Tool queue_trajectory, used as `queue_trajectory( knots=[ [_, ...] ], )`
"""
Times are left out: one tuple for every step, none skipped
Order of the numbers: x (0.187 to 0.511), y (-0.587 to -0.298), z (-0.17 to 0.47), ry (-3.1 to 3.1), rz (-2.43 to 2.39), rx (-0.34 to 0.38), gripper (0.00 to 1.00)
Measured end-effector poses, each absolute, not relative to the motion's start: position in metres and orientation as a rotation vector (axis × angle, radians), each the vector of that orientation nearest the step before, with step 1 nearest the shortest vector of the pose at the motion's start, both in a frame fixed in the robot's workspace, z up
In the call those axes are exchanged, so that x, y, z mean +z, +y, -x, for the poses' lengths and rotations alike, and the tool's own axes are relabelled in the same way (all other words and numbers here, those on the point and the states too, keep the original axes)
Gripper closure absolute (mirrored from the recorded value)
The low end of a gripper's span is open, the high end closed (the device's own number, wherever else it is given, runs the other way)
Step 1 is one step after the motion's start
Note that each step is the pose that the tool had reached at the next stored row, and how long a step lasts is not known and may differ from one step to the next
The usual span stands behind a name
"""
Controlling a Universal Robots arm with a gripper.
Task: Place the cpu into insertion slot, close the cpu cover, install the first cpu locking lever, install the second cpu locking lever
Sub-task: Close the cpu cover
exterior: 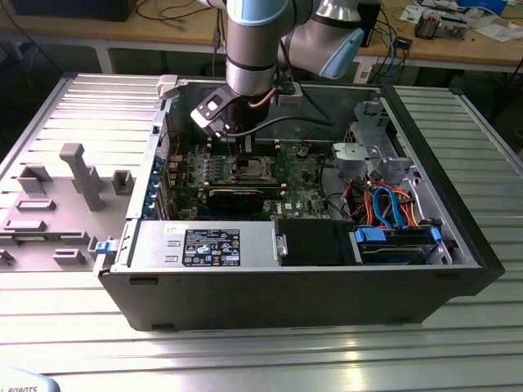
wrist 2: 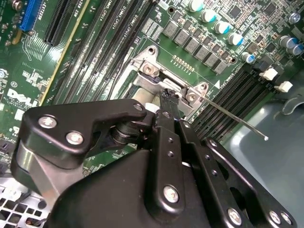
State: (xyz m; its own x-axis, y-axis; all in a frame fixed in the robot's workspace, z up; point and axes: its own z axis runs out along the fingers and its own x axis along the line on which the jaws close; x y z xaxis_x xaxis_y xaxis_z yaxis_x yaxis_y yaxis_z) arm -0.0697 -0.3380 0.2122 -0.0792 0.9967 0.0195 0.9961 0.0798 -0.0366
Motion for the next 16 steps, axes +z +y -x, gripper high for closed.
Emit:
queue_trajectory(
  knots=[
    [0.2114, -0.338, 0.0697, -2.279, 2.105, 0.021, 0.89],
    [0.2108, -0.338, 0.0697, -2.279, 2.105, 0.021, 0.89],
    [0.2101, -0.338, 0.0697, -2.279, 2.105, 0.021, 0.89],
    [0.2095, -0.338, 0.0697, -2.279, 2.105, 0.021, 0.89],
    [0.2095, -0.338, 0.0697, -2.279, 2.105, 0.021, 0.89],
    [0.2095, -0.3379, 0.0697, -2.279, 2.105, 0.021, 0.89],
    [0.2094, -0.3379, 0.0697, -2.279, 2.104, 0.02, 0.89],
    [0.2094, -0.3379, 0.0697, -2.279, 2.104, 0.02, 0.89],
    [0.2094, -0.3379, 0.0697, -2.279, 2.104, 0.02, 0.89],
    [0.2095, -0.3379, 0.0697, -2.279, 2.104, 0.02, 0.89],
    [0.2094, -0.3379, 0.0697, -2.279, 2.104, 0.02, 0.89],
    [0.2094, -0.3379, 0.0697, -2.279, 2.104, 0.02, 0.89],
    [0.2094, -0.3379, 0.0697, -2.279, 2.104, 0.02, 0.89],
    [0.2094, -0.3379, 0.0697, -2.279, 2.104, 0.02, 0.89],
    [0.2094, -0.3379, 0.0697, -2.279, 2.104, 0.02, 0.89],
    [0.2094, -0.3379, 0.0697, -2.279, 2.104, 0.02, 0.89]
  ],
)
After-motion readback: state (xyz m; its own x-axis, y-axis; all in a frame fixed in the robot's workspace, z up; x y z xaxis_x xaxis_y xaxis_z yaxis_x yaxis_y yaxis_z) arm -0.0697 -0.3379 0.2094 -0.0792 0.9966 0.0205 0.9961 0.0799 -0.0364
